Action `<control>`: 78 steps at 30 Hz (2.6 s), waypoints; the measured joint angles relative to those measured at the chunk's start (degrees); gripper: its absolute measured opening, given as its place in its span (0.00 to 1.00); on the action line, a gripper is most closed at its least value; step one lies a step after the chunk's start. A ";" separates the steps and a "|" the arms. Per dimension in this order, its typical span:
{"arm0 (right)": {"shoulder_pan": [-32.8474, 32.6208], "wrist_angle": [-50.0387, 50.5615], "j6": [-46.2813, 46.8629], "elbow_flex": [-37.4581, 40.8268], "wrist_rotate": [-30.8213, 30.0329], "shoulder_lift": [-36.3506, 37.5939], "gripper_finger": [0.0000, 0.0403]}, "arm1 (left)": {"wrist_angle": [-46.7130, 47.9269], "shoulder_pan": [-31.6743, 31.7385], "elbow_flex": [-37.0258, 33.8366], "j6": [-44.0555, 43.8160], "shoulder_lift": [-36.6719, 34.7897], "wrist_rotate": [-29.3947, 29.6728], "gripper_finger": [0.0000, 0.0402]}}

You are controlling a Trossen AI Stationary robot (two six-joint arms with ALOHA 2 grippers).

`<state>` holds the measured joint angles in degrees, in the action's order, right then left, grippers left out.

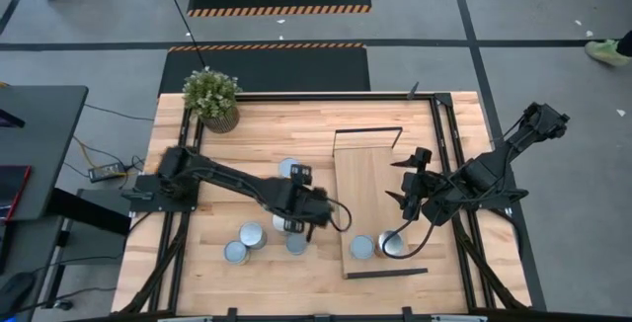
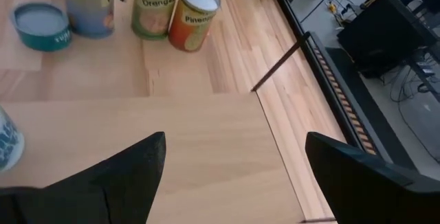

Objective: Pick and place cans onto a shelf
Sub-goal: Put the canned cherries on the shelf

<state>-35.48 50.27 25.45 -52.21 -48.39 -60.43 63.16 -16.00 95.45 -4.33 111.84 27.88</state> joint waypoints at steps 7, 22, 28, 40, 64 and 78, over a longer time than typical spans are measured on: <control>0.07 -2.68 -2.60 0.00 -0.13 0.23 0.89 | -9.82 4.21 -13.96 -7.56 -12.45 -0.24 0.71; 2.27 -5.00 -4.63 0.02 1.39 0.23 0.89 | -14.24 19.72 -23.66 -16.40 -17.34 -16.25 0.79; 2.49 -5.30 -5.26 0.02 1.67 0.20 0.89 | -15.19 20.08 -23.66 -15.72 -17.34 -18.24 0.79; 3.43 -6.07 -5.55 0.02 1.63 0.20 0.89 | -3.14 16.32 -17.36 -15.01 -21.41 -22.44 0.79; 3.43 -9.97 -8.19 0.02 1.64 0.20 0.89 | 7.36 -13.80 -18.53 -51.22 -23.02 -24.71 0.79; 3.43 -12.17 -11.98 0.02 2.02 0.20 0.89 | 8.13 -21.16 -22.88 -67.08 -22.98 -25.01 0.84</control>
<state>-32.05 38.10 13.47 -52.18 -46.37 -60.23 71.29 -37.16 72.58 -71.42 88.86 2.87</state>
